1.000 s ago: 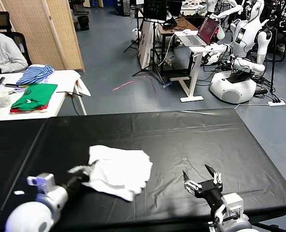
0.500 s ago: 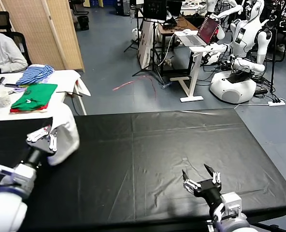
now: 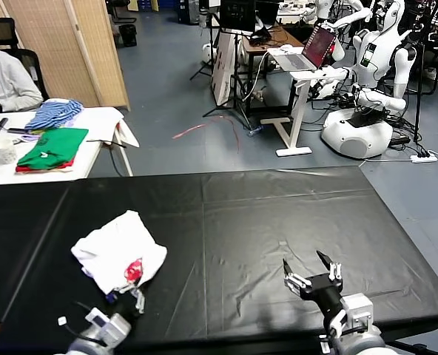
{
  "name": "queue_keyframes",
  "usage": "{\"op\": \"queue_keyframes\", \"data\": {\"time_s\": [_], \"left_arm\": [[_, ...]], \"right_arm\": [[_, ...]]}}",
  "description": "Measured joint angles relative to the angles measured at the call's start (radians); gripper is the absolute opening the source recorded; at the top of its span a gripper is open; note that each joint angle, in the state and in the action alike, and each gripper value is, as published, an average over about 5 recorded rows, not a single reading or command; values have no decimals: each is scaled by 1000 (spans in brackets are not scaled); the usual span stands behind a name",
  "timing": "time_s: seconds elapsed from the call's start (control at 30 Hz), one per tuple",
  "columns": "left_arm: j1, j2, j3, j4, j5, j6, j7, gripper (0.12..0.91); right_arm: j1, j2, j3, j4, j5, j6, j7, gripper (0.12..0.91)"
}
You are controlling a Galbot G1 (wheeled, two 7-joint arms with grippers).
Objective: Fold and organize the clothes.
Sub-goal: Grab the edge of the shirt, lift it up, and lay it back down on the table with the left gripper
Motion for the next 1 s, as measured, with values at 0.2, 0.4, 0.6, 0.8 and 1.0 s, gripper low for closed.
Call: {"op": "queue_keyframes", "data": {"time_s": [0.2,0.4,0.6,0.8,1.0], "left_arm": [[-90,6,54,-22,-317,73,-90,180],[-203,-13,116,40,-519,-48,-157,196],[-283,-35,198,116,-617,-101,-205,210],[-316,-46,245,127,-693,-50,-258,433],[-318,-45,268,107,-749,41,-266,799]], "right_arm": [[-10,5,5,7,0,-1,5,907],[-27,16,1,19,-7,-2,8,907],[-43,21,2,28,-19,-2,7,907],[-47,28,-1,28,-24,-2,7,907],[-49,30,-1,30,-26,-2,7,907]]}}
